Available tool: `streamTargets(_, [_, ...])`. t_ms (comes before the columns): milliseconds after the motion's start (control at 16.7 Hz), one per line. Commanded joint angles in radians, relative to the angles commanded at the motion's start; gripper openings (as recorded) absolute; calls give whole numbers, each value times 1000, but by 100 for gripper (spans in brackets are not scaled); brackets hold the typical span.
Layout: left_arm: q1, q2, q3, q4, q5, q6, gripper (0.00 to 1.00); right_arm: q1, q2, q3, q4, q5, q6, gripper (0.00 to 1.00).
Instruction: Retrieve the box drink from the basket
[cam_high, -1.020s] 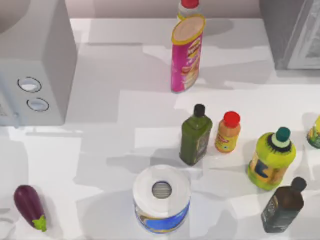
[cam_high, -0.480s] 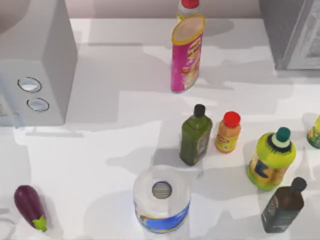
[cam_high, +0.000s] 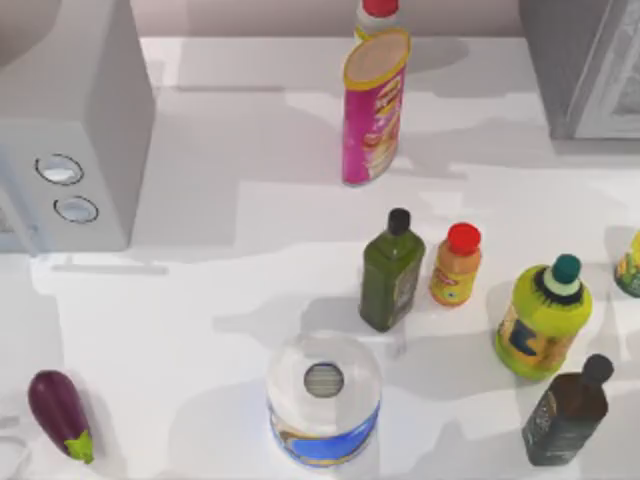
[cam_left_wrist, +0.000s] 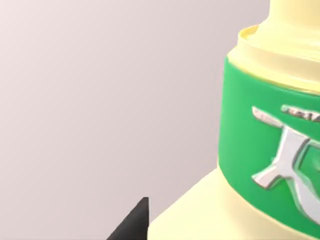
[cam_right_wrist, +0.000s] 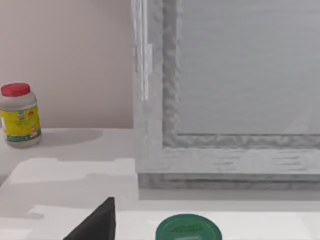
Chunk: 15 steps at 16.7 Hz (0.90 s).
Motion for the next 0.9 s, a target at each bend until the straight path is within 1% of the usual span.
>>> streamTargets(180, [0,14,16,-50,25,4,0,0,0,0,0,0,0,100])
streamTargets(540, [-5,2,3,-49,21,4,0,0,0,0,0,0,0,100])
streamTargets(720, [-19,-70,-82,-50,5,1,0,0,0,0,0,0,0,100])
streamTargets(900, [-45,-217,-242,-40,-23,0,0,0,0,0,0,0,0,100])
